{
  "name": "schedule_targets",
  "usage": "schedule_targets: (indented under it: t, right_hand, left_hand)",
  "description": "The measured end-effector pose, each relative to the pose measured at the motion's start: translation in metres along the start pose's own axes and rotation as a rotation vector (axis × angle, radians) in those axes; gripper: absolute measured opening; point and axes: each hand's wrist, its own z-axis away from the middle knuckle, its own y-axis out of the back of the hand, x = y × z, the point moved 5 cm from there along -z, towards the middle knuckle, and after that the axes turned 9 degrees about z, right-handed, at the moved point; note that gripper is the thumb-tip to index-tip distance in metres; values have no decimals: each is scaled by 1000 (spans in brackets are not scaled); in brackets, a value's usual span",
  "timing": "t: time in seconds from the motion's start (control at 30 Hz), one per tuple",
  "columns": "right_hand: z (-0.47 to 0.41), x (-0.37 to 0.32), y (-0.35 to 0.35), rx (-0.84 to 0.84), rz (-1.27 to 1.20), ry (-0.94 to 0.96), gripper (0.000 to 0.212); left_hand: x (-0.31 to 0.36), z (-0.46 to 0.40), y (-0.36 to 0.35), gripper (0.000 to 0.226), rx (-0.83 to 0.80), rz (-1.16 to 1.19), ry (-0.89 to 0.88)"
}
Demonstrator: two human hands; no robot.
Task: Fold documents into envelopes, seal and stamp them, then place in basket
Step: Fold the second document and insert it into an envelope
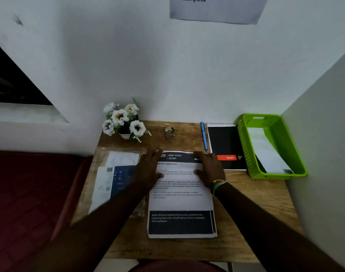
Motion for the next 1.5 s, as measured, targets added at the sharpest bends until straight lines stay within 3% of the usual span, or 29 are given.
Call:
schedule_targets:
  t: [0.1,0.17,0.27,0.4,0.6,0.77,0.93,1.03,1.2,1.27,1.37,1.5]
  right_hand:
    - [5,-2,0,60,59,40,69]
    - [8,-3,2,130,82,59,53]
    - [17,-2,8,216,56,85,34]
    - [31,1,11,248,45,108,27]
    - [57,5,-6,145,55,150,35]
    - [64,7,-20,-42,42,45,46]
    - [70,-21,-22,22,-43,90,53]
    - [70,-48,-28,32,-116,155,58]
    - [68,-74,-47,-65,-78,186,68]
    - [71,-73,-53,-85,0,176,70]
    - [74,-56,-52,-74,-35,-12,77]
    - [83,-18,-43,-47,-3,-234,86]
  left_hand:
    - [3,4,2,100,29,5,-12]
    - [6,7,4,94,42,10,-1]
    - [7,12,6,73,62,14,-1]
    - [7,24,8,44,86,20,-84]
    - [4,48,-6,43,92,-7,-165]
    - [11,55,-27,29,78,10,-149]
    - [28,55,-41,46,45,6,-91]
    - [38,54,-49,57,66,-12,-145]
    - [36,54,-73,93,-177,-174,-79]
    - [37,57,-74,90,-187,-203,-69]
    - [38,57,-70,69,-153,-170,-36]
    - [36,59,-71,68,-116,-146,-36]
